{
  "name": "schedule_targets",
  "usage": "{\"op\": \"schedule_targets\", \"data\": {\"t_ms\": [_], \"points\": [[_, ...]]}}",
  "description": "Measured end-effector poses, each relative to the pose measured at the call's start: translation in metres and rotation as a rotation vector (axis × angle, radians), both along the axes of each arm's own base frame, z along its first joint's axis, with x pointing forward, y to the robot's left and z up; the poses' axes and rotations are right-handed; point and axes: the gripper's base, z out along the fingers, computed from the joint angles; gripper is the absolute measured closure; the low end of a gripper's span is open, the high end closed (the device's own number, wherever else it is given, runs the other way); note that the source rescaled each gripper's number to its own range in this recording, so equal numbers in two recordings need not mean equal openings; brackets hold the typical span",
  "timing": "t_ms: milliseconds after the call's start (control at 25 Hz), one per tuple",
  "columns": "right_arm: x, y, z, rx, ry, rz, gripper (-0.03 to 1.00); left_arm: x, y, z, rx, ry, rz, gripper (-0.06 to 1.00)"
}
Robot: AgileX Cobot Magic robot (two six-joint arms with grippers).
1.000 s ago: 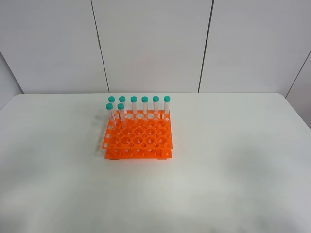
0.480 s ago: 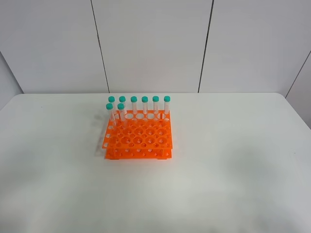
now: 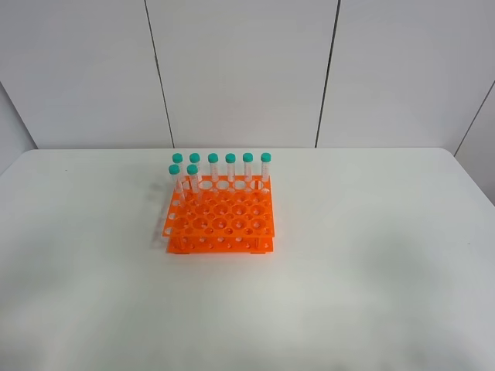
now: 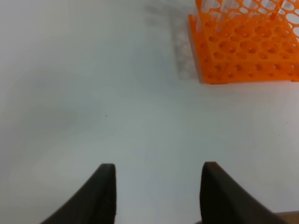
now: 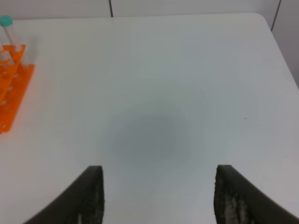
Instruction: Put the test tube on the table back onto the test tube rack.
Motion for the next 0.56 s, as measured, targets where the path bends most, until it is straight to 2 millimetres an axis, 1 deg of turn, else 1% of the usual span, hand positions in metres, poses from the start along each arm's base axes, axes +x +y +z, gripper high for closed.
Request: {"op": "schedule_targets", "data": {"t_ms": [560], "points": [[0.0000, 0.0000, 0.0000, 0.000, 0.000, 0.000, 0.21, 0.0000, 0.0000, 0.0000, 0.000, 0.000, 0.000, 0.52]]}}
